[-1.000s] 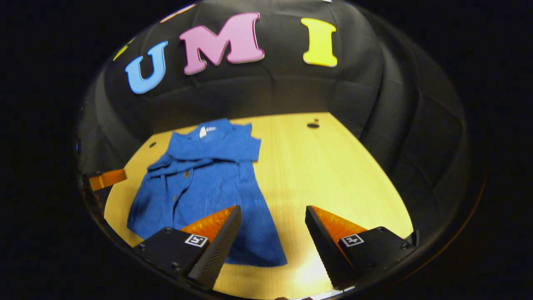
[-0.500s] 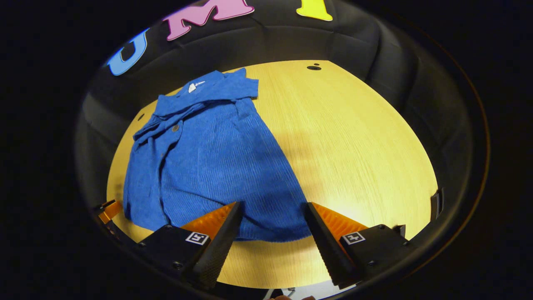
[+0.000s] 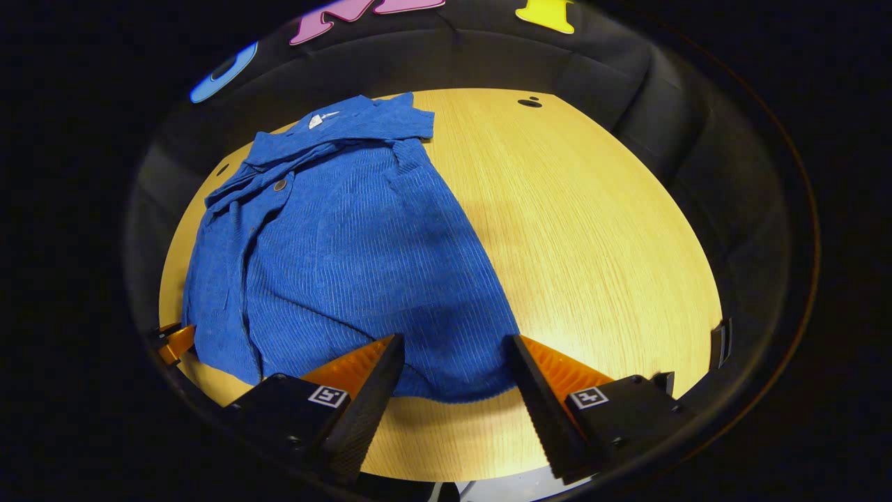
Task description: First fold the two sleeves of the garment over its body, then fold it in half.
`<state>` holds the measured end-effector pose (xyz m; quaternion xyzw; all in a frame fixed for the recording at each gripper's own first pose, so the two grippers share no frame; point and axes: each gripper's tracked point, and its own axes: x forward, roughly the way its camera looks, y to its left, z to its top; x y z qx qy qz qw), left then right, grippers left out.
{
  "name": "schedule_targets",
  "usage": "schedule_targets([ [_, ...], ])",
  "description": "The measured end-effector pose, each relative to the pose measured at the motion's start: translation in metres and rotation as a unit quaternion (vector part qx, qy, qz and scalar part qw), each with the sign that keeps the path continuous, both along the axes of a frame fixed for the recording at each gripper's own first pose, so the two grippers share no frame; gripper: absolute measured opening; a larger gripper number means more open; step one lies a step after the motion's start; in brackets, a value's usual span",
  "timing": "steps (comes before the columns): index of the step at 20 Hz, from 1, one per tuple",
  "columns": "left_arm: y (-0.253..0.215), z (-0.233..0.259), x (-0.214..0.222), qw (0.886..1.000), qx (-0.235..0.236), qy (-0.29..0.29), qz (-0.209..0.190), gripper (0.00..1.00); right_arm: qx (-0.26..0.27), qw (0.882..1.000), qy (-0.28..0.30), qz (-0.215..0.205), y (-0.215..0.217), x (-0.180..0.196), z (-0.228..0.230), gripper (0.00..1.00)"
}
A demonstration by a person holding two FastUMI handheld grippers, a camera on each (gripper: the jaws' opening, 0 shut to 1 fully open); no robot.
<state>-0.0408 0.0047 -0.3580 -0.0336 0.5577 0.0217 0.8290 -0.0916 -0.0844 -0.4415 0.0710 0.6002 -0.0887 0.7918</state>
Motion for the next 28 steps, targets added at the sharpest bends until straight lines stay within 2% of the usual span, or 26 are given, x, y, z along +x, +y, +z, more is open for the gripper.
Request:
schedule_targets([
  [1, -0.004, -0.002, 0.002, 1.000, -0.001, 0.000, -0.004, 0.40, 0.002, 1.000, 0.002, -0.003, 0.002, 0.001, 0.000, 0.96],
  [2, -0.009, -0.003, 0.003, 1.000, -0.004, 0.001, -0.006, 0.33, 0.002, 1.000, -0.002, -0.006, 0.004, 0.004, -0.001, 0.84],
  [3, -0.013, -0.002, 0.003, 1.000, -0.008, 0.001, -0.009, 0.17, -0.001, 1.000, -0.003, -0.005, 0.005, 0.007, -0.003, 0.62],
  [4, -0.016, -0.001, 0.003, 1.000, -0.009, 0.002, -0.012, 0.13, 0.001, 1.000, -0.007, 0.002, 0.011, 0.010, -0.004, 0.40],
  [5, -0.019, 0.000, 0.004, 1.000, -0.012, 0.002, -0.021, 0.10, -0.003, 1.000, -0.005, 0.007, 0.014, 0.010, -0.003, 0.31],
  [6, -0.017, 0.000, 0.003, 0.999, -0.015, 0.000, -0.029, 0.12, -0.006, 1.000, -0.009, 0.013, 0.013, 0.011, -0.004, 0.12],
  [7, -0.022, -0.001, 0.002, 0.999, -0.025, 0.002, -0.025, 0.00, -0.001, 1.000, -0.010, 0.020, 0.017, 0.010, 0.000, 0.07],
  [10, -0.026, 0.001, 0.005, 0.997, -0.070, 0.002, -0.018, 0.00, 0.054, 0.998, -0.007, 0.023, 0.030, 0.009, 0.000, 0.05],
  [14, -0.021, 0.022, 0.006, 0.991, -0.123, -0.018, 0.040, 0.00, 0.082, 0.996, -0.027, 0.015, 0.041, 0.012, 0.023, 0.05],
  [18, -0.020, 0.067, 0.025, 0.989, -0.129, -0.064, 0.030, 0.00, 0.093, 0.993, -0.062, 0.046, 0.055, 0.051, 0.061, 0.05],
  [21, -0.016, 0.094, 0.072, 0.989, -0.116, -0.089, 0.011, 0.00, 0.109, 0.987, -0.102, 0.058, 0.061, 0.113, 0.086, 0.05],
  [24, -0.010, 0.127, 0.142, 0.985, -0.118, -0.127, 0.005, 0.00, 0.119, 0.980, -0.145, 0.067, 0.059, 0.187, 0.110, 0.05],
  [28, 0.015, 0.154, 0.242, 0.980, -0.093, -0.175, -0.008, 0.00, 0.120, 0.969, -0.202, 0.072, 0.047, 0.295, 0.127, 0.04],
])
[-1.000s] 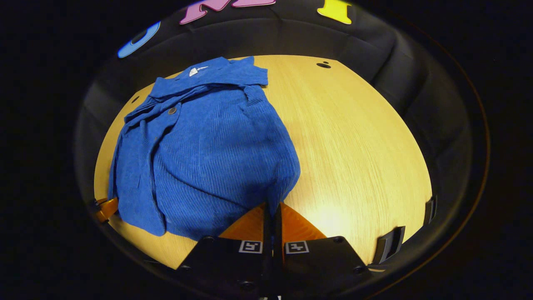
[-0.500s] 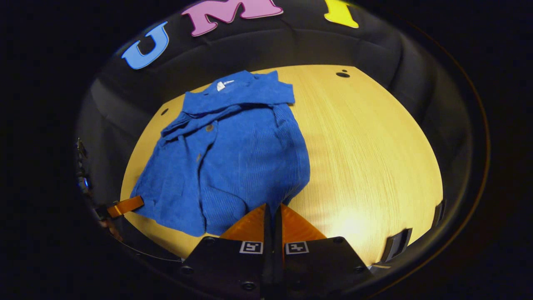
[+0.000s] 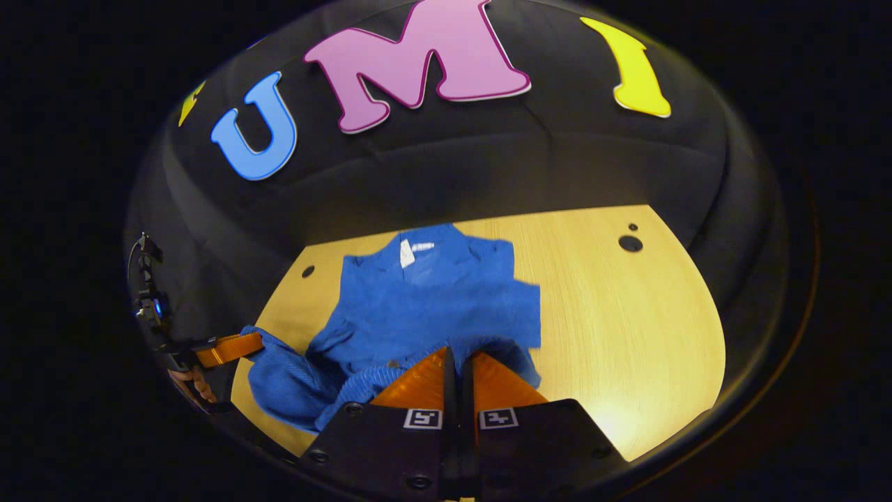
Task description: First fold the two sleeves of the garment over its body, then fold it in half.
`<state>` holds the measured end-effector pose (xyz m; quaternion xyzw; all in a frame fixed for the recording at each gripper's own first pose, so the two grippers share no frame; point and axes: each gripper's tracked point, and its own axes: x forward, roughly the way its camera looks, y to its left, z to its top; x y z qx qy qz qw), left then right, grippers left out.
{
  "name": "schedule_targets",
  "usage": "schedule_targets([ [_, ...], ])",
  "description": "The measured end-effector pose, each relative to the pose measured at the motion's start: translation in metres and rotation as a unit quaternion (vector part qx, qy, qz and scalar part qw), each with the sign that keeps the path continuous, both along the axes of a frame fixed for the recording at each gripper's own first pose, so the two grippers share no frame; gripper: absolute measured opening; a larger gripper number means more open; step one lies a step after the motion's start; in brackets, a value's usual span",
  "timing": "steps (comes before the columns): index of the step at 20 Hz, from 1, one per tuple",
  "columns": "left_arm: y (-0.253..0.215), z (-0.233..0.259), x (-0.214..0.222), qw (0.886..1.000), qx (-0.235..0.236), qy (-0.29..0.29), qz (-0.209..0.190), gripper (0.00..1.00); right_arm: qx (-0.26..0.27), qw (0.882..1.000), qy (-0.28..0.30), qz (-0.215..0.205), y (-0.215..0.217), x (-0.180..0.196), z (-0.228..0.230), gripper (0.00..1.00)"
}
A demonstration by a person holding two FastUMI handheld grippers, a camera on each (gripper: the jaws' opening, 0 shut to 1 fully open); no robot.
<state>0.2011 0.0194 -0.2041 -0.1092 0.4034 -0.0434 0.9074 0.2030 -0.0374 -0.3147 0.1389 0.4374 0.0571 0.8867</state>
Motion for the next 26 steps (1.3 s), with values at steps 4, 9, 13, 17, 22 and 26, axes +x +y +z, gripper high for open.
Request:
schedule_targets([
  [4, 0.036, 0.004, 0.100, 0.995, 0.080, -0.051, 0.010, 0.00, -0.020, 0.997, -0.070, 0.000, -0.018, 0.103, 0.007, 0.05],
  [9, 0.057, -0.014, 0.228, 0.974, 0.165, -0.153, -0.016, 0.00, -0.044, 0.996, -0.079, -0.011, -0.029, 0.192, -0.054, 0.04],
  [13, 0.062, -0.069, 0.259, 0.966, 0.226, -0.119, -0.047, 0.14, -0.122, 0.990, -0.073, -0.012, -0.048, 0.224, -0.125, 0.08],
  [17, 0.057, -0.064, 0.230, 0.959, 0.271, -0.079, 0.003, 0.85, -0.203, 0.969, -0.143, 0.005, -0.063, 0.227, -0.099, 0.73],
  [22, 0.033, 0.002, 0.185, 0.958, 0.218, -0.175, 0.064, 0.85, -0.203, 0.945, -0.255, 0.015, -0.039, 0.195, -0.003, 0.98],
  [26, 0.003, 0.070, 0.117, 0.956, 0.152, -0.243, 0.070, 0.84, -0.217, 0.928, -0.302, 0.012, -0.028, 0.135, 0.066, 0.97],
])
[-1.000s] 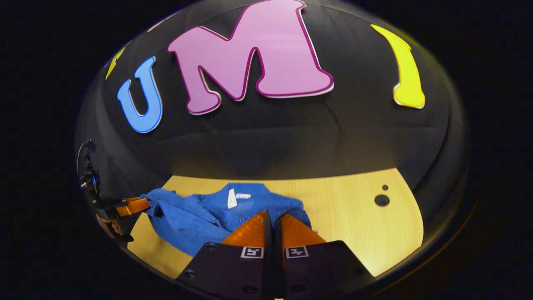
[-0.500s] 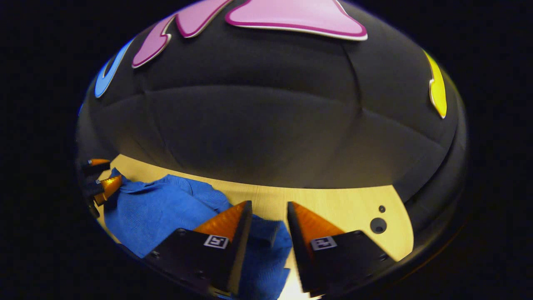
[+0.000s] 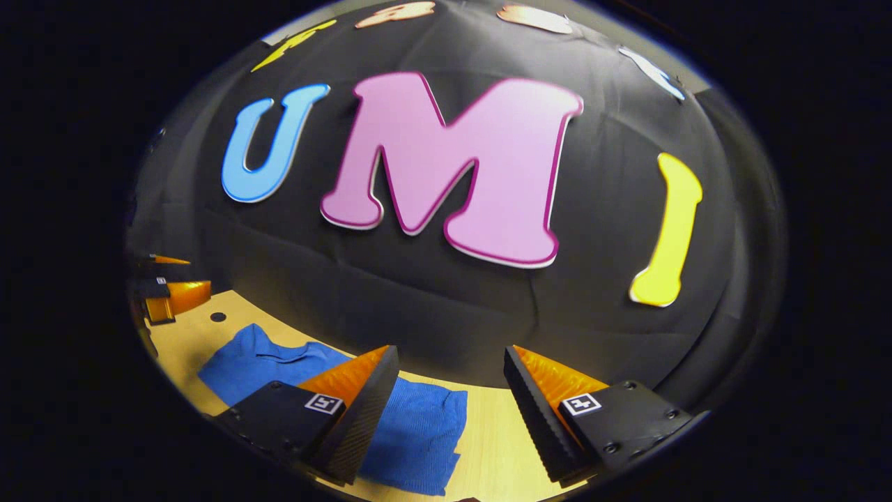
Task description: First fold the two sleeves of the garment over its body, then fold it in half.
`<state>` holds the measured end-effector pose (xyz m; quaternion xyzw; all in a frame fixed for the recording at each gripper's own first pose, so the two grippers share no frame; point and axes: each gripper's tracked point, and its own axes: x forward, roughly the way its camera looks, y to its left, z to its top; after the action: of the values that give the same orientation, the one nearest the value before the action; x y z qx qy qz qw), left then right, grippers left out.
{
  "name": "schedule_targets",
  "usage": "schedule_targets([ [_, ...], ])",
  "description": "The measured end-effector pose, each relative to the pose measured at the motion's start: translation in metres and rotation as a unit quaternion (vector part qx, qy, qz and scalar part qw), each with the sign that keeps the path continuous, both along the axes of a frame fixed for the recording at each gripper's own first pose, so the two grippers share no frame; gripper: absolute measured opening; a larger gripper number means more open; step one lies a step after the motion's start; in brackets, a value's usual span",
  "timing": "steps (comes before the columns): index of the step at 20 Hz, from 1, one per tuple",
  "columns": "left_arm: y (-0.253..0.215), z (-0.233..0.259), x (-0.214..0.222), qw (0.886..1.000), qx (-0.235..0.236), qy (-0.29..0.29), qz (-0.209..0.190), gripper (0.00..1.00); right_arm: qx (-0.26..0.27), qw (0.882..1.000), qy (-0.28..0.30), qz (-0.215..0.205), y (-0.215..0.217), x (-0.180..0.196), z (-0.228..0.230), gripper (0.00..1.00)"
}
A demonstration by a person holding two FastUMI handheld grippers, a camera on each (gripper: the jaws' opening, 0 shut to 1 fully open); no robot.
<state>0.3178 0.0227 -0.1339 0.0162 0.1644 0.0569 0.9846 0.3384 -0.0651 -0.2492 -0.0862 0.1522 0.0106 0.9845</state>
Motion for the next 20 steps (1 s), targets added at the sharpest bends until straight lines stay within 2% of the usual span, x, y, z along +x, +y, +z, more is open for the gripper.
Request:
schedule_targets([
  [3, -0.020, 0.050, -0.066, 0.999, -0.005, -0.037, -0.034, 0.85, 0.004, 1.000, -0.017, -0.007, 0.012, -0.056, 0.044, 0.97],
  [5, -0.032, 0.084, -0.106, 0.995, -0.016, -0.086, -0.053, 0.85, 0.003, 0.999, -0.029, -0.014, 0.020, -0.102, 0.080, 0.96],
  [7, -0.042, 0.100, -0.156, 0.991, -0.037, -0.109, -0.065, 0.86, 0.006, 0.999, -0.047, -0.018, 0.034, -0.142, 0.115, 0.97],
  [10, -0.048, 0.123, -0.233, 0.985, -0.061, -0.139, -0.077, 0.82, 0.010, 0.997, -0.070, -0.016, 0.063, -0.209, 0.145, 0.96],
  [12, -0.045, 0.129, -0.282, 0.983, -0.064, -0.152, -0.077, 0.78, 0.025, 0.998, -0.059, 0.000, 0.089, -0.241, 0.156, 0.96],
  [14, -0.036, 0.136, -0.326, 0.980, -0.060, -0.176, -0.072, 0.82, 0.038, 0.997, -0.063, 0.010, 0.115, -0.268, 0.174, 0.96],
  [15, -0.031, 0.138, -0.345, 0.976, -0.061, -0.196, -0.068, 0.85, 0.044, 0.996, -0.072, 0.016, 0.125, -0.280, 0.184, 0.96],
  [17, -0.023, 0.147, -0.381, 0.965, -0.074, -0.242, -0.069, 0.82, 0.051, 0.993, -0.093, 0.054, 0.156, -0.305, 0.194, 0.96],
  [18, -0.024, 0.152, -0.393, 0.961, -0.072, -0.257, -0.077, 0.82, 0.045, 0.992, -0.091, 0.073, 0.170, -0.318, 0.190, 0.96],
  [20, -0.021, 0.148, -0.405, 0.962, -0.045, -0.259, -0.077, 0.82, 0.024, 0.994, -0.060, 0.083, 0.178, -0.352, 0.173, 0.96],
])
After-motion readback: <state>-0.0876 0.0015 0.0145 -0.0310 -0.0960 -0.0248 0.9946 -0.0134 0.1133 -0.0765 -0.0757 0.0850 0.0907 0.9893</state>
